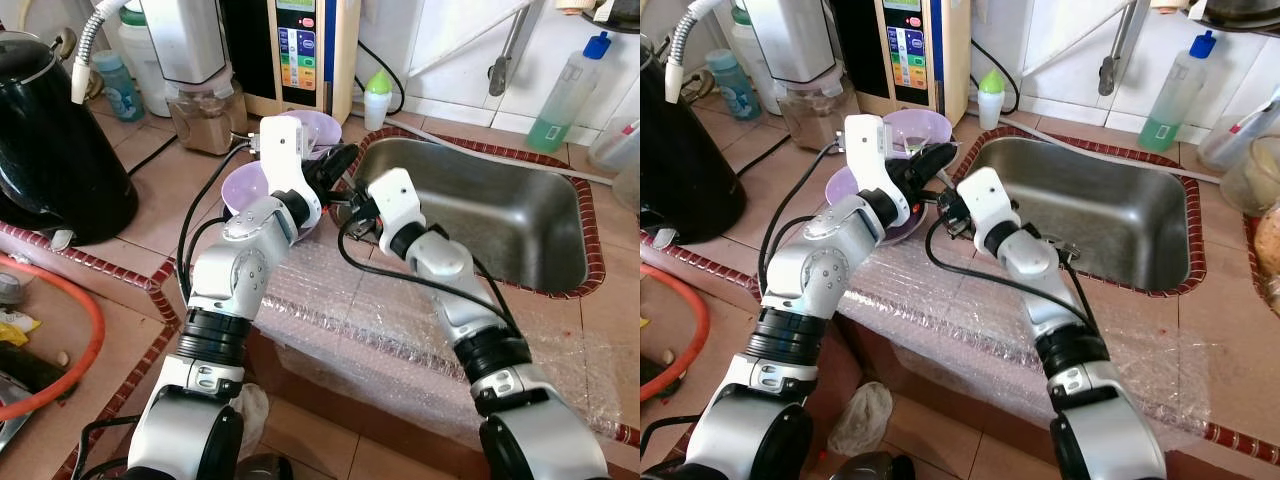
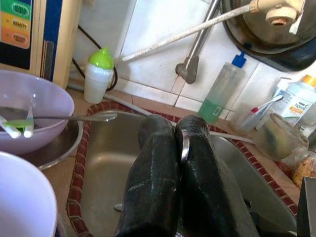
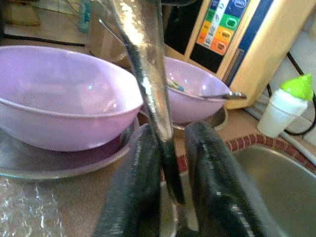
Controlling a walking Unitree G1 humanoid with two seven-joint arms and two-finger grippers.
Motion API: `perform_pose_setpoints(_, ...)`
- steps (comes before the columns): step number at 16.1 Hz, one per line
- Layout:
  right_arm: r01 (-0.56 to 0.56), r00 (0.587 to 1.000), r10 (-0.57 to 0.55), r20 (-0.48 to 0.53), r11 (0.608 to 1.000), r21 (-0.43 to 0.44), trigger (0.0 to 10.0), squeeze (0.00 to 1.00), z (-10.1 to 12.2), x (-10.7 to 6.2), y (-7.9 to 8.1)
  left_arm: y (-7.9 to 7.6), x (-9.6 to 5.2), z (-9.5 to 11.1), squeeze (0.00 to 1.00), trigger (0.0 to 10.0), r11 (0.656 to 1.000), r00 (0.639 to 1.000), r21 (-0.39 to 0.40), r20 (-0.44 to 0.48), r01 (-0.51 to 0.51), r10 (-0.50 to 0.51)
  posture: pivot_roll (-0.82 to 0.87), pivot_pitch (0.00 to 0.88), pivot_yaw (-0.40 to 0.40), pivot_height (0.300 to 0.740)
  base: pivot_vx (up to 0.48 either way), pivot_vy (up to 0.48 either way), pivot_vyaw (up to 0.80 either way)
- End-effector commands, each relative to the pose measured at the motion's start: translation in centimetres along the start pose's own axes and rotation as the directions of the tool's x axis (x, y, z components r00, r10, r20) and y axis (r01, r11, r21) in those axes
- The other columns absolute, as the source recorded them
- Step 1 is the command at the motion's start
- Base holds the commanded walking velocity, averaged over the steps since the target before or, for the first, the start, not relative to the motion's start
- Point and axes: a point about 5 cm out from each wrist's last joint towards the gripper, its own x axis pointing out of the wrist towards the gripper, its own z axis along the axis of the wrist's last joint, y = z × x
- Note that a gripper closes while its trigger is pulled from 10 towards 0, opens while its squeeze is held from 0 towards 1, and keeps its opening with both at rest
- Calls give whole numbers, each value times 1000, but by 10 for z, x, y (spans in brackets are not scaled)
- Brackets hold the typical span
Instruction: Kitchen organization
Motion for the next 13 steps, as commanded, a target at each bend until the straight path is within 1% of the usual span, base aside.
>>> perform_pose_setpoints(1, 66, 998, -66, -21, 998, 12, 0, 0, -1, -4, -19, 9, -5, -1, 0, 2000, 999, 999, 30, -7, -31, 32, 19, 0, 76, 740, 0, 0, 0)
perform_pose_setpoints(4, 51, 998, -50, -36, 998, 22, 0, 0, -3, -4, -19, 10, -6, -1, 0, 2039, 998, 999, 46, -5, -34, 35, 20, 0, 79, 740, 0, 0, 0)
perform_pose_setpoints(5, 52, 998, -51, -45, 999, 17, 0, 0, -6, -5, -21, 11, -6, -2, 0, 3059, 996, 999, 80, -10, -35, 35, 23, 0, 83, 740, 0, 0, 0)
perform_pose_setpoints(6, 59, 997, -60, -54, 998, -16, 0, 0, -8, -6, -27, 9, -6, -2, 914, 10000, 995, 1000, 103, -15, -19, 21, 26, 0, 84, 740, 0, 0, 0)
perform_pose_setpoints(7, 62, 997, -63, -53, 997, -36, 0, 0, -8, -6, -30, 9, -6, -2, 1000, 10000, 994, 1000, 105, -18, -16, 18, 27, 0, 85, 740, 0, 0, 0)
perform_pose_setpoints(8, 75, 995, -81, -58, 992, -102, 0, 0, -11, -7, -37, 7, -8, -4, 1000, 10000, 995, 1000, 100, -29, 0, 3, 30, 0, 88, 740, 0, 0, 0)
perform_pose_setpoints(9, 78, 995, -86, -59, 989, -128, 0, 0, -12, -8, -40, 7, -8, -4, 1000, 10000, 995, 1000, 99, -30, 5, -2, 30, 0, 88, 740, 0, 0, 0)
perform_pose_setpoints(10, 116, 990, -128, -60, 977, -179, 0, 0, -15, -11, -50, 5, -12, -6, 1000, 10000, 994, 999, 105, -42, 35, -30, 30, 0, 88, 740, 0, 0, 0)
perform_pose_setpoints(12, 174, 979, -192, -65, 962, -210, 0, 0, -18, -15, -62, 3, -18, -6, 1000, 10000, 990, 996, 122, -56, 72, -66, 52, 0, 87, 740, 0, 0, 0)
perform_pose_setpoints(13, 191, 975, -211, -69, 956, -222, 0, 0, -19, -16, -65, 4, -21, -7, 1000, 10000, 988, 996, 132, -62, 77, -69, 55, 0, 86, 740, 0, 0, 0)
